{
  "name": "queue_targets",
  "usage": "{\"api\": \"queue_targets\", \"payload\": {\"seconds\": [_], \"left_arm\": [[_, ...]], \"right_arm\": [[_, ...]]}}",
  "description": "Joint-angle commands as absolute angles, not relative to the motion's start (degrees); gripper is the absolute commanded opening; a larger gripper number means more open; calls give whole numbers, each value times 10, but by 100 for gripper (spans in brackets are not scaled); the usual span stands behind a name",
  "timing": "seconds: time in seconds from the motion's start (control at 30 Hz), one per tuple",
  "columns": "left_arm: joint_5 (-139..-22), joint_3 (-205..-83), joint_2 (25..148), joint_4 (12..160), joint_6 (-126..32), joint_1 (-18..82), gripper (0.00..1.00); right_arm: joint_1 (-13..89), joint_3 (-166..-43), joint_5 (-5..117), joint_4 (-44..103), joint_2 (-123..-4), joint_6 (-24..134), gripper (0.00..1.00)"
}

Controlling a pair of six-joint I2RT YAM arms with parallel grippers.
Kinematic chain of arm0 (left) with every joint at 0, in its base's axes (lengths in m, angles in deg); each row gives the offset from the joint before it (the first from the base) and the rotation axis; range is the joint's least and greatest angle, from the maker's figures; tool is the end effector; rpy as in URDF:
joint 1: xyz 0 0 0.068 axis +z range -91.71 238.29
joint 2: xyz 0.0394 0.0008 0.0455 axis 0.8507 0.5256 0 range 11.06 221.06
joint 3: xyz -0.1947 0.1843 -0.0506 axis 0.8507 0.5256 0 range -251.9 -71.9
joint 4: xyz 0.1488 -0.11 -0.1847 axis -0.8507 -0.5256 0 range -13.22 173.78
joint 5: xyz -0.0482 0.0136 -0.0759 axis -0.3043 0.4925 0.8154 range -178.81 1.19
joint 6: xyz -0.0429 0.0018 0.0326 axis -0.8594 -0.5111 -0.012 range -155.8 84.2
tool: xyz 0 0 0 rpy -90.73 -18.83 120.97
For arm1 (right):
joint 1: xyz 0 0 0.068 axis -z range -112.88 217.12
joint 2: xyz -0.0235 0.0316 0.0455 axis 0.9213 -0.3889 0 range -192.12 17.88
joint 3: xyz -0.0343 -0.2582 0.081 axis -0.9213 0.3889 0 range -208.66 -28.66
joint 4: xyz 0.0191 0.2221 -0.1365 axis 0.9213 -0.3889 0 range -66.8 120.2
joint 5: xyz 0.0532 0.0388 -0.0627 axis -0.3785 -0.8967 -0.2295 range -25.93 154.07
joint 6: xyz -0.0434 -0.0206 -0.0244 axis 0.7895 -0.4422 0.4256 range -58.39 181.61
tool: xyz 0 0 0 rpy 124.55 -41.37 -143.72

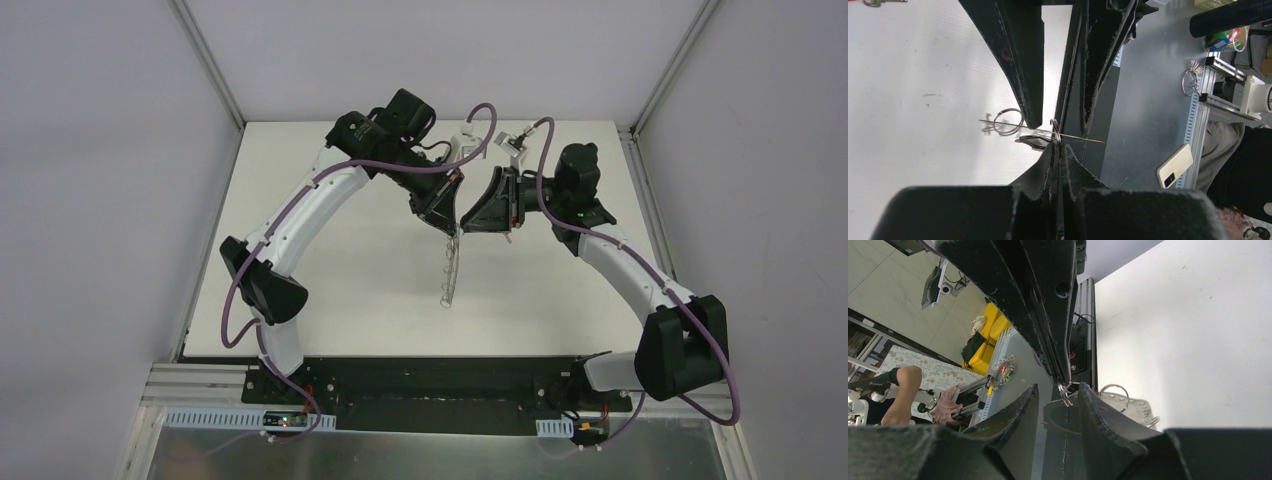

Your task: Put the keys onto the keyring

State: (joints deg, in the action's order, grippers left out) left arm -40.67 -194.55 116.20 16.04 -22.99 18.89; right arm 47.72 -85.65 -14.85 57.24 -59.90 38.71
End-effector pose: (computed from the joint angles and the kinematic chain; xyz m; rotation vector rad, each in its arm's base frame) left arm 0.2670 -0.2534 0.4241 1.3939 1.9700 -1.2337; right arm 0.2664 0.1307 0.3495 -1.1659 1.3503 1.5375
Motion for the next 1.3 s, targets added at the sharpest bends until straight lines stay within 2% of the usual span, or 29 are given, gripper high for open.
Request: {"api": "queue_targets", "payload": {"seconds": [0.0,0.1,0.43,0.6,0.77,1.0,1.27], "left_arm": [[-375,-1965,1162,178,-235,185,0],[-376,-1964,1161,182,-238,186,0],[-376,-1961,1160,188,-243,189,0],[-374,-1960,1159,190,-247,192,0],[-370,-1956,1156,196,-254,196,0],[-337,-1940,1148,218,-260,211,0],[-336,-1857,1094,322,-279,226,19]], "right_arm": [[467,-876,-163,571,-582,415,37],[465,-875,-161,551,-582,431,34],[462,-876,-162,538,-582,442,18],[462,-875,-161,532,-583,448,17],[463,-879,-159,529,-583,450,0],[472,-901,-130,527,-593,423,0],[477,-914,-108,592,-607,329,0]]}}
